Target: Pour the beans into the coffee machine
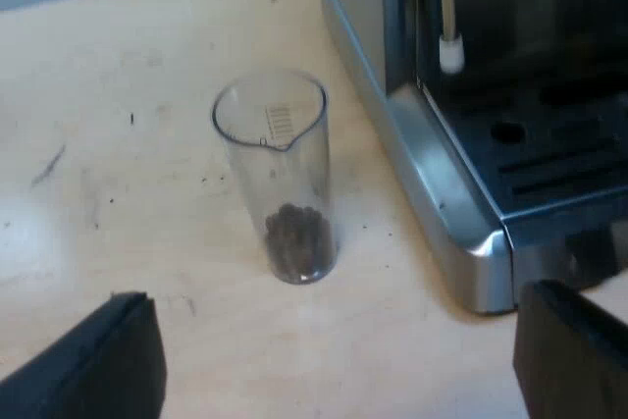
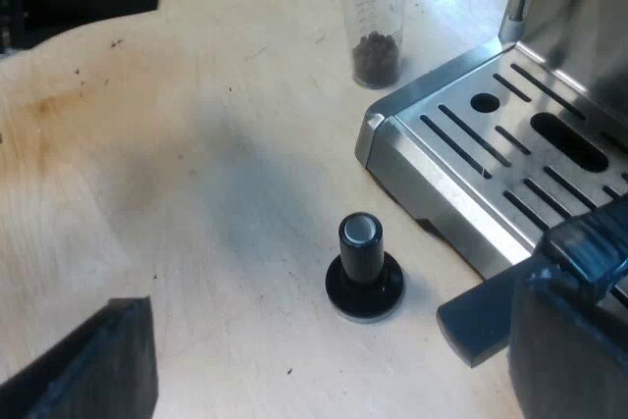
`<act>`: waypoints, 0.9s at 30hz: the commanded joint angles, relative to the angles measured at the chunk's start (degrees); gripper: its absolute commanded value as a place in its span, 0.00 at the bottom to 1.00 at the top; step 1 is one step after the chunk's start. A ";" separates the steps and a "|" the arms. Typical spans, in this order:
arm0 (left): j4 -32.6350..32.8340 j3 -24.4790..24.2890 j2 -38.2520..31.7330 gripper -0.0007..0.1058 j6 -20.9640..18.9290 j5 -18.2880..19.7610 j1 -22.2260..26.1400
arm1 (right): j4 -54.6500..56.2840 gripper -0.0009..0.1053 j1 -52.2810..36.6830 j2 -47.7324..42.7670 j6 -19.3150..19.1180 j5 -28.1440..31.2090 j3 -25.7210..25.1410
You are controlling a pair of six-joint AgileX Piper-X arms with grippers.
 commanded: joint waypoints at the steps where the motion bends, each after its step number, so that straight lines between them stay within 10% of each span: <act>1: -3.97 1.29 0.47 0.80 -2.62 -0.50 0.14 | -1.03 0.74 0.10 0.36 0.08 -0.07 -0.63; 27: -48.34 6.77 37.88 0.80 -3.94 -2.85 0.14 | -1.52 0.74 0.10 0.36 0.08 -0.07 -0.63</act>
